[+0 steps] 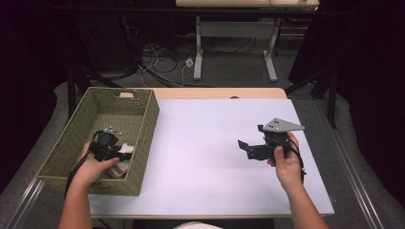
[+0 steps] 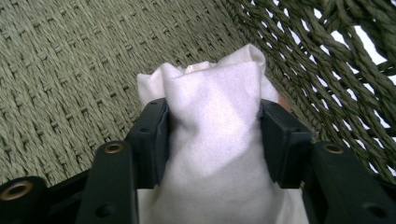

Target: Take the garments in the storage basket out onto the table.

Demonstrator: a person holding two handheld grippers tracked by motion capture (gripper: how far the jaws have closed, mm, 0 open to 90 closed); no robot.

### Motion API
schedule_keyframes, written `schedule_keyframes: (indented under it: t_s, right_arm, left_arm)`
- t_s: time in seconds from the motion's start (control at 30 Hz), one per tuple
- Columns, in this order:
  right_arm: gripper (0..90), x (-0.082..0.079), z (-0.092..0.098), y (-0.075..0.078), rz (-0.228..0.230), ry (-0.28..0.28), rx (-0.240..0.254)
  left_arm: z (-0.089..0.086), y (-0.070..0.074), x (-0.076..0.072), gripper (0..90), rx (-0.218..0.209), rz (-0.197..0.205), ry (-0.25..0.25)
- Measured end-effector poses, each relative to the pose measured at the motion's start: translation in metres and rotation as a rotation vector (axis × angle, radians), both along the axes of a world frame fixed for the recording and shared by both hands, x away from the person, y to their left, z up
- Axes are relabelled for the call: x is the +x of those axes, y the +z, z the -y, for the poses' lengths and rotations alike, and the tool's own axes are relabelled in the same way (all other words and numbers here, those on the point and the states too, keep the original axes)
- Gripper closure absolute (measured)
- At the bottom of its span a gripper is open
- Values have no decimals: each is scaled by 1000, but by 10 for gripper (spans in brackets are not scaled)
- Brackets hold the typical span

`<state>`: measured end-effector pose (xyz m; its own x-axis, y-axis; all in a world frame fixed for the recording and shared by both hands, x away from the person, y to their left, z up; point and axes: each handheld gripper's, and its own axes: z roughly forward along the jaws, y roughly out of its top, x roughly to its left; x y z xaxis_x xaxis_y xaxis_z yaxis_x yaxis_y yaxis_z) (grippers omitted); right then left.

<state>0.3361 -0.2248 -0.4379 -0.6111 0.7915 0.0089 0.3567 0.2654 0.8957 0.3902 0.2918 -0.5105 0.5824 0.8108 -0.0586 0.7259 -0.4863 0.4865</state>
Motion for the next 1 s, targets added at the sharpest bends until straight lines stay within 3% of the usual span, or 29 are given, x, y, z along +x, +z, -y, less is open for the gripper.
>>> schedule_keyframes:
  t_s: [0.4,1.0]
  right_arm:
    - [97,0,0,0,-6,0,-7]
    - [98,0,0,0,-7,-4,-6]
  left_arm:
    - [2,0,-1,621,21,-2,-3]
    - [0,4,-4,661,-8,35,-2]
